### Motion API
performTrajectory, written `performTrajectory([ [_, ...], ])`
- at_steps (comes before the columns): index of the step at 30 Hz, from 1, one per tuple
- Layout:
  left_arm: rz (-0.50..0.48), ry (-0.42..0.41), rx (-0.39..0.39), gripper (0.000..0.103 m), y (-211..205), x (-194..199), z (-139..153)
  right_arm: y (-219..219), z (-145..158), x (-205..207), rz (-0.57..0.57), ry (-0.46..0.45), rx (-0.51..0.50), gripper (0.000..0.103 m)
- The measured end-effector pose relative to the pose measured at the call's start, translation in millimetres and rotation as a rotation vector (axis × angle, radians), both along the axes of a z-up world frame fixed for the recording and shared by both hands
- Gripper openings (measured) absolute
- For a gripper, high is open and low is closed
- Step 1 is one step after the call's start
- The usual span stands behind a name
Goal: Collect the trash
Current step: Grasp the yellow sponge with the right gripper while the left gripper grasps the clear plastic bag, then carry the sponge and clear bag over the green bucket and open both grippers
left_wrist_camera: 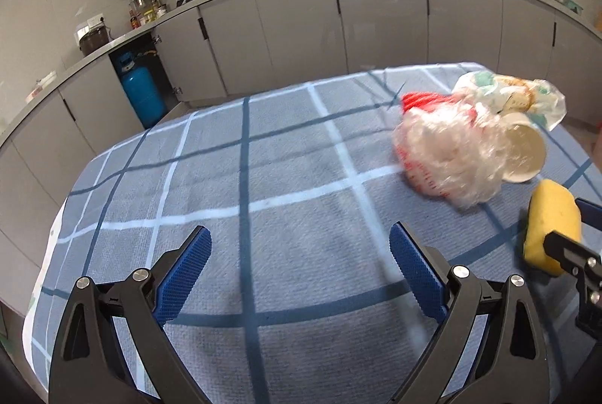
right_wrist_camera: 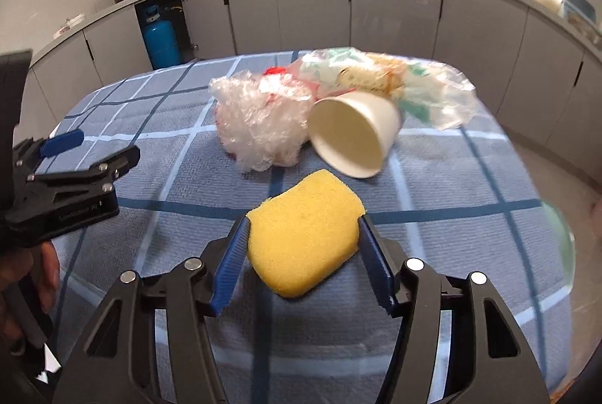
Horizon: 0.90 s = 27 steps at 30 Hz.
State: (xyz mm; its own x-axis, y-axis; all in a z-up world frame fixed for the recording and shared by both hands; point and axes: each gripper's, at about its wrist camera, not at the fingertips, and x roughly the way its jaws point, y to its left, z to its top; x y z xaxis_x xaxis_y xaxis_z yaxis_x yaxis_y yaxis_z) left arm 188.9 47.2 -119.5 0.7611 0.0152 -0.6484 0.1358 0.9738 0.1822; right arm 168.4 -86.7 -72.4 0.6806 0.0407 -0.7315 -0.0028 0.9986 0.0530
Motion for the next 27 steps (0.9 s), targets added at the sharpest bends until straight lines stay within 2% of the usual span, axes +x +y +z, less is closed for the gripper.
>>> performTrajectory([
  [9,-0.132,-0.062,-0.036,0.094,-66,12,18,-49,15,-28,-0.145,-0.057,-0.042,0.059],
  [11,-0.151,-0.068,-0.037,0.094,-81,18,15,-61,14,-33,-0.174,-0.058,-0.035,0.059],
  [16,-0.149,-0.022,-0.039,0.093,-97,37,-4,-75,14,-40,-0.199,-0.065,-0.023,0.059],
  [18,-0.152,0.004,-0.049,0.083,-96,43,-12,-76,14,-41,-0.2,-0.067,-0.021,0.059],
  [20,-0.178,0.039,-0.082,0.045,-94,45,-16,-77,14,-41,-0.2,-0.068,-0.018,0.059],
  [21,-0.187,0.049,-0.089,0.04,-93,45,-17,-78,13,-39,-0.199,-0.066,-0.016,0.059],
  [23,-0.2,0.048,-0.094,0.022,-89,43,-16,-78,12,-37,-0.195,-0.062,-0.009,0.059],
  [24,-0.204,0.054,-0.104,0.019,-86,42,-15,-77,11,-36,-0.192,-0.062,-0.009,0.059],
  [25,-0.207,0.061,-0.115,0.01,-85,41,-15,-76,11,-36,-0.189,-0.063,-0.011,0.059],
  [27,-0.203,0.057,-0.121,0.01,-79,37,-11,-75,12,-37,-0.188,-0.07,-0.017,0.059],
])
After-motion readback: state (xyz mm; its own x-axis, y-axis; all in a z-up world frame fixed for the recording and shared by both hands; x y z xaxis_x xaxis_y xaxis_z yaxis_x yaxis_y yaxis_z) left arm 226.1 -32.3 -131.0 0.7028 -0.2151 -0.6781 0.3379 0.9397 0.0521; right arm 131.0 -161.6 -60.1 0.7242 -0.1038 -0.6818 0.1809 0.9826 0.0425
